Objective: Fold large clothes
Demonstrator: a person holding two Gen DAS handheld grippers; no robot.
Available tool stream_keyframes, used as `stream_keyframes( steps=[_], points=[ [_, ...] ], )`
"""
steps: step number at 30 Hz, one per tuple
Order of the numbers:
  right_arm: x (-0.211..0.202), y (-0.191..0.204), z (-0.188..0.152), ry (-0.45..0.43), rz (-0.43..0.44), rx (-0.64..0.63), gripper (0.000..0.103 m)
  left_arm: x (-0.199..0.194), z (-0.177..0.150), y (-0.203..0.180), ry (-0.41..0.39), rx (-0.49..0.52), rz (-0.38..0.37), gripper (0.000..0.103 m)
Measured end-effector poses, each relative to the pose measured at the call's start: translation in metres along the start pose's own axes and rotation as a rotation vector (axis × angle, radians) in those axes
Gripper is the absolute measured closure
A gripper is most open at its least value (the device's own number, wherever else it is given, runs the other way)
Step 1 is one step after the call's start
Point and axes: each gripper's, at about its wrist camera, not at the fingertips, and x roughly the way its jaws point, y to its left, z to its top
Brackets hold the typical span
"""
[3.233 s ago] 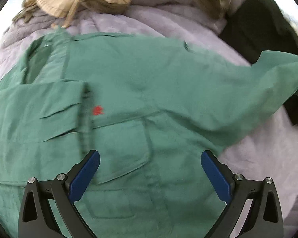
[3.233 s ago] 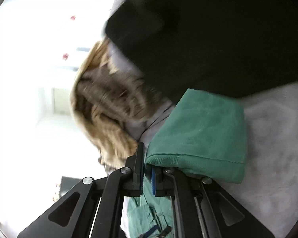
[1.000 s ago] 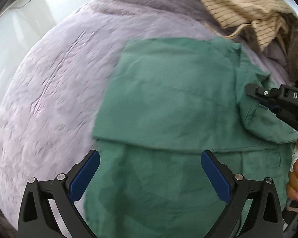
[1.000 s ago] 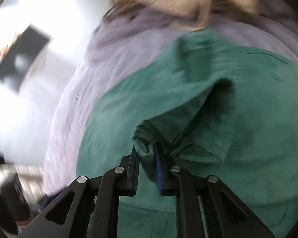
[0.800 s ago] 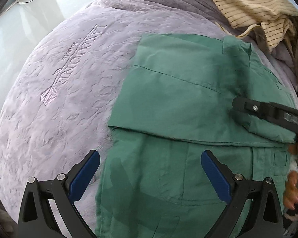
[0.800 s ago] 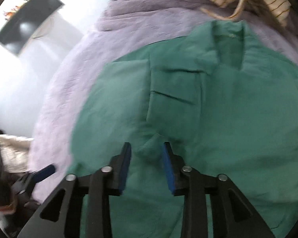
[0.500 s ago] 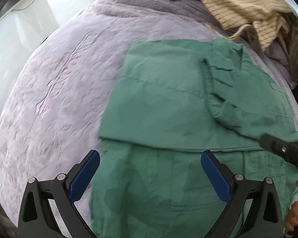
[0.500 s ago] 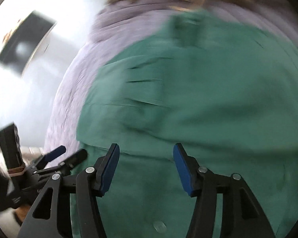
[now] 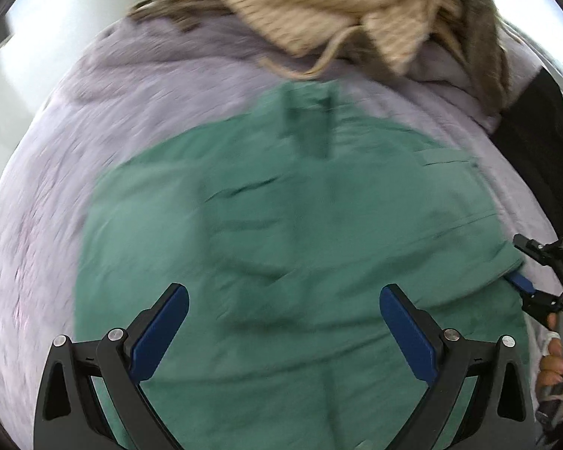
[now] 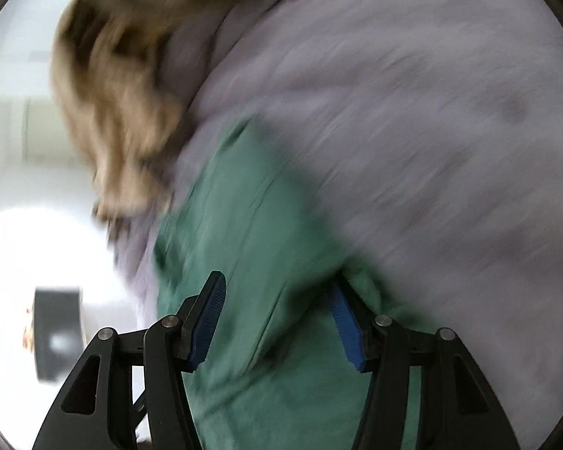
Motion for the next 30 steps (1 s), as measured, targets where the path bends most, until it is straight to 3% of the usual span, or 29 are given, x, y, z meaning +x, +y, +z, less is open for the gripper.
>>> stream_keyframes(
  steps=[4,7,12,17,18,19,20,24,25,27,28,29,30],
  points=[
    [-0.003,-0.053,0.01,-0.017,0.016,0.199,0.047,0.015,0.037,-0.054,-0.014,0.094,-0.046,0.001],
    [-0.007,-0.075,0.011,0.015,0.101,0.26,0.048,0.032,0.062,-0.104,-0.01,0.196,-0.087,0.001],
    [-0.041,-0.066,0.02,-0.031,0.185,0.215,0.047,0.07,0.108,-0.194,0.018,0.383,-0.146,0.001],
    [-0.045,-0.054,0.007,0.097,0.379,0.208,0.047,0.121,0.14,-0.242,0.122,0.402,-0.178,0.002],
    [-0.035,-0.053,0.001,0.137,0.398,0.239,0.047,0.134,0.143,-0.25,0.15,0.396,-0.174,0.005],
    [-0.024,-0.052,-0.002,0.163,0.399,0.264,0.047,0.139,0.144,-0.254,0.161,0.395,-0.171,0.019],
    [-0.015,-0.055,-0.006,0.179,0.396,0.287,0.047,0.146,0.144,-0.259,0.189,0.398,-0.166,0.024],
    [0.006,-0.063,-0.011,0.164,0.406,0.349,0.047,0.159,0.139,-0.272,0.224,0.456,-0.137,0.024],
    [0.01,-0.063,-0.009,0.151,0.401,0.359,0.047,0.16,0.137,-0.275,0.223,0.477,-0.133,0.029],
    [0.014,-0.069,-0.005,0.119,0.403,0.399,0.049,0.161,0.134,-0.282,0.225,0.505,-0.131,0.06],
    [0.016,-0.071,-0.004,0.113,0.401,0.421,0.057,0.165,0.131,-0.286,0.244,0.515,-0.128,0.082],
    [0.018,-0.073,-0.002,0.115,0.383,0.436,0.101,0.165,0.13,-0.287,0.243,0.508,-0.117,0.086],
    [0.019,-0.073,0.0,0.118,0.324,0.43,0.101,0.163,0.129,-0.287,0.23,0.498,-0.115,0.091]
  ],
)
